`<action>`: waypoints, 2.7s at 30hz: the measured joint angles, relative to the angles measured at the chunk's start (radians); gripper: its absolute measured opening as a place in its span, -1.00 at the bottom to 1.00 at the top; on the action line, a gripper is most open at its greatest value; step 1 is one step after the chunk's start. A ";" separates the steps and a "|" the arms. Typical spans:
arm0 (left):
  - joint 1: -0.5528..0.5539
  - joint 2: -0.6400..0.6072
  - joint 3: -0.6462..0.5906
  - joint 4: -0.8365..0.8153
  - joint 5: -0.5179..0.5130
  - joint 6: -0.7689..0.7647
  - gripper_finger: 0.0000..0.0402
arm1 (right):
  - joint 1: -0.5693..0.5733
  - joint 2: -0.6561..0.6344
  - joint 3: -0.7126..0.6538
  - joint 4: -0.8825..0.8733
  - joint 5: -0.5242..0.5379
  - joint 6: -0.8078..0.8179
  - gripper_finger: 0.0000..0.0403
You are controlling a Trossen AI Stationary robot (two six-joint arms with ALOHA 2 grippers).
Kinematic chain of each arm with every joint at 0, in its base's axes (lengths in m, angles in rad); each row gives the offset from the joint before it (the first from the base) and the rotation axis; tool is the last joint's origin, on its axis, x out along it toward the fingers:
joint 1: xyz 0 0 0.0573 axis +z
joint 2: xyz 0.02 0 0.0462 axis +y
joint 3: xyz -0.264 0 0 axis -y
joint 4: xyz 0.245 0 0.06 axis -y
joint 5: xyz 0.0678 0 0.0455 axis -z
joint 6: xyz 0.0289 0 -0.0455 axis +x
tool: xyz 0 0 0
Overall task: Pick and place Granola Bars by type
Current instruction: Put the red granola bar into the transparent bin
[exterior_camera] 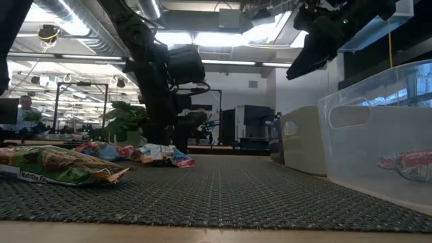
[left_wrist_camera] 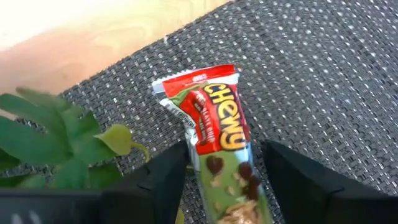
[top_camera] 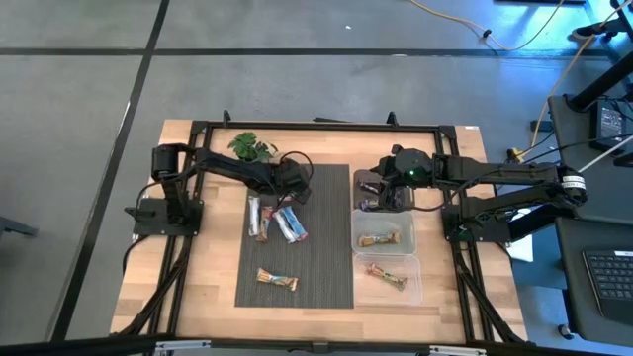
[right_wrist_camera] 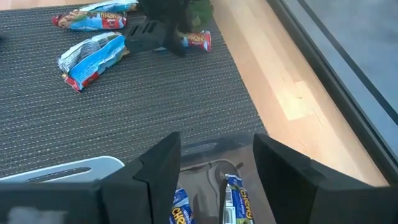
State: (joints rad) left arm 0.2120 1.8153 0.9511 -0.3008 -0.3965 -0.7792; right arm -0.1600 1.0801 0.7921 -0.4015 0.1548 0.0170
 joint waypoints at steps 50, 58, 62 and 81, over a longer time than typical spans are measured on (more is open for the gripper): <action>-0.330 -0.213 -0.003 0.831 0.075 0.727 -0.68 | 0.100 0.199 0.000 0.476 -0.297 -0.149 0.01; -0.328 -0.213 -0.003 0.882 0.045 0.734 -0.67 | 0.100 0.217 -0.001 0.562 -0.474 -0.131 0.02; -0.326 -0.214 -0.003 0.888 0.030 0.750 -0.68 | 0.100 0.232 -0.002 0.601 -0.418 -0.126 0.02; -0.325 -0.212 -0.003 0.911 0.029 0.750 -0.66 | 0.100 0.262 0.000 0.714 -0.417 -0.152 0.02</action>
State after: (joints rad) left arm -0.1135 1.6028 0.9485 0.6105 -0.3676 -0.0288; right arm -0.0605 1.3426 0.7918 0.3129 -0.2626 -0.1352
